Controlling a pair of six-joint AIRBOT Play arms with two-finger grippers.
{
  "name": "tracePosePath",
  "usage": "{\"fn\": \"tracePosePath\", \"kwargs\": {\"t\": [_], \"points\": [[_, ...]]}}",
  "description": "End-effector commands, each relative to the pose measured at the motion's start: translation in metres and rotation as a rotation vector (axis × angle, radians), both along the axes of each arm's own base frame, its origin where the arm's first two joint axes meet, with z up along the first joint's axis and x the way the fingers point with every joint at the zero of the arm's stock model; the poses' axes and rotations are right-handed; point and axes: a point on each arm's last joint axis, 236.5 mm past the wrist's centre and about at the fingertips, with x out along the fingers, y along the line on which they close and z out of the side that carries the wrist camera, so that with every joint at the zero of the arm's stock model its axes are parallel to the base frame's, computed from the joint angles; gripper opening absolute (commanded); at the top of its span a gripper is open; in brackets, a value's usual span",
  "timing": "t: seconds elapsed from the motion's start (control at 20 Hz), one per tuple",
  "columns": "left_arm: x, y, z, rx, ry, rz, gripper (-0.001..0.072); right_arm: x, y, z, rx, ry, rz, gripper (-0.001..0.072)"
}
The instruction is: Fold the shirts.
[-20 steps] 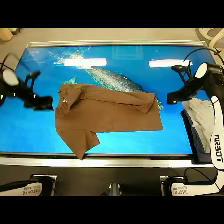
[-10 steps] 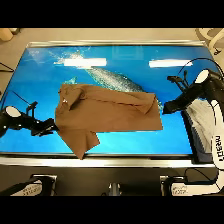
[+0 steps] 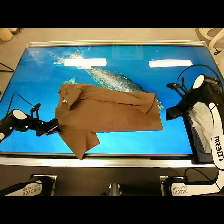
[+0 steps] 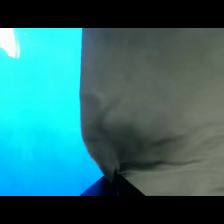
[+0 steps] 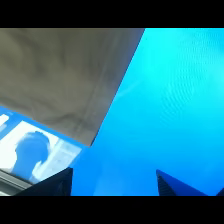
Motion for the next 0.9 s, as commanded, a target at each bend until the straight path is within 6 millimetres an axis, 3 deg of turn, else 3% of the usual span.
{"fn": "tracePosePath", "kwargs": {"t": [0.0, 0.25, 0.4, 0.5, 0.8, 0.85], "points": [[0.007, -0.011, 0.002, -0.021, -0.046, -0.045, 0.0024, -0.025, -0.001, -0.027, -0.008, 0.073, 0.000, 0.0564], [0.007, -0.018, 0.008, -0.021, -0.060, -0.072, 0.0024, -0.031, 0.012, -0.050, 0.035, 0.065, -0.036, 0.0555], [0.009, -0.018, 0.015, -0.017, -0.083, -0.072, 0.0024, -0.023, 0.037, -0.053, 0.134, 0.034, -0.090, 0.0545], [0.011, -0.018, 0.021, -0.013, -0.103, -0.072, 0.0024, -0.019, 0.043, -0.057, 0.154, 0.014, -0.123, 0.0489], [0.015, -0.017, 0.037, -0.002, -0.158, -0.073, 0.0025, -0.020, 0.059, -0.069, 0.222, 0.060, -0.183, 0.0479], [0.015, -0.017, 0.040, 0.000, -0.169, -0.073, 0.0024, -0.019, 0.061, -0.069, 0.232, 0.060, -0.189, 0.0367]]}}
